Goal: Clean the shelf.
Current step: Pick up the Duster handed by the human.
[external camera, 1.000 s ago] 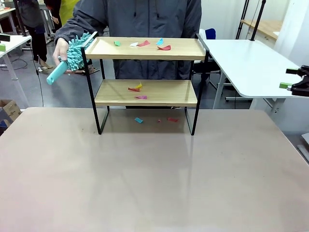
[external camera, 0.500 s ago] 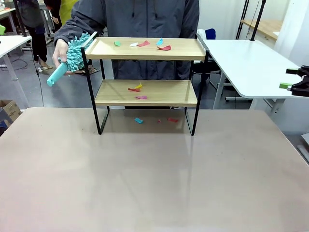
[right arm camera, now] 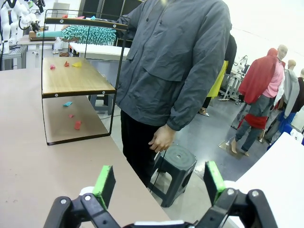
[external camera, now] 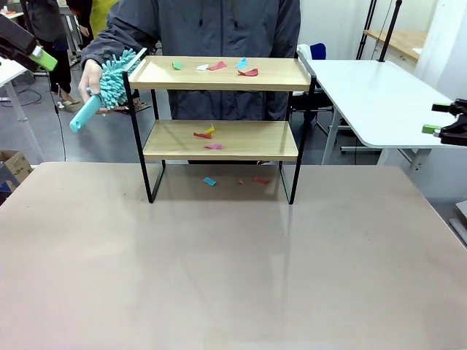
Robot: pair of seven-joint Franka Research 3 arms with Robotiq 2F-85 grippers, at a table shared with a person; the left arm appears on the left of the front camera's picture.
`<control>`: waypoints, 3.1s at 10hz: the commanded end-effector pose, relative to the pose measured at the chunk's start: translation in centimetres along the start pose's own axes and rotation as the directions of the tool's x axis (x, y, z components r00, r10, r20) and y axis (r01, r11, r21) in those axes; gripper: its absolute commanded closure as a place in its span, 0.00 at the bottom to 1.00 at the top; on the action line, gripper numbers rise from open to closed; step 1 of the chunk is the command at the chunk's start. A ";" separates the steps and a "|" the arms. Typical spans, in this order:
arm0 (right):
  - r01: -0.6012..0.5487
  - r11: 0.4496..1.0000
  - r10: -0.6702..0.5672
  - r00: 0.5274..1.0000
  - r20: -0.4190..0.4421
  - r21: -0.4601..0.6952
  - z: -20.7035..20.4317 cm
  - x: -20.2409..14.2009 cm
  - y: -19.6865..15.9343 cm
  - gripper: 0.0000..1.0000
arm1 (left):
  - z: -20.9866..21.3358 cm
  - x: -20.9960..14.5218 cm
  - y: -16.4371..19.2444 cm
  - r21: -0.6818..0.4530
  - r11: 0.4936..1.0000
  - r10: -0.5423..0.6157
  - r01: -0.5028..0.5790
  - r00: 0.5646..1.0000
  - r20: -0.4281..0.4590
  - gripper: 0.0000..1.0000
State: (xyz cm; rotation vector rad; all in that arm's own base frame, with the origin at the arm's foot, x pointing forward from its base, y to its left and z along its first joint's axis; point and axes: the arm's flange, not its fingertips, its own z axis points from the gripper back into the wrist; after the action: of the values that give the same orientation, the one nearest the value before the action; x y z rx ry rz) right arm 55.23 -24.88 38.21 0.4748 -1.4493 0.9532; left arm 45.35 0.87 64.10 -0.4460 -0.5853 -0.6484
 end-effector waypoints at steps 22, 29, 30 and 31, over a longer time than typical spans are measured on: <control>0.015 1.000 -0.015 1.000 -0.009 0.000 -0.1 0.7 -0.1 0.00 | -13.1 -3.8 -0.9 0.405 0.895 0.127 -0.187 0.977 0.170 0.00; 0.015 1.000 -0.015 1.000 -0.009 0.000 -0.1 0.7 -0.1 0.00 | -13.3 -3.8 -0.6 0.453 0.872 0.133 -0.186 0.980 0.147 1.00; 0.015 1.000 -0.015 1.000 -0.009 0.000 -0.1 0.7 -0.1 0.00 | -13.3 -3.9 -0.7 0.480 0.857 0.135 -0.190 0.980 0.145 1.00; 0.015 1.000 -0.015 1.000 -0.009 0.000 -0.1 0.7 -0.1 0.00 | -13.2 -3.9 -0.7 0.485 0.854 0.139 -0.191 0.980 0.141 1.00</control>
State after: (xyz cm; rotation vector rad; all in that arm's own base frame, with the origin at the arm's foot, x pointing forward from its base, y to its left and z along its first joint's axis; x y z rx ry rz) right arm 55.23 -24.87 38.19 0.4767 -1.4504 0.9519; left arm 47.37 -4.50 51.38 -0.0664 -0.7730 -0.3124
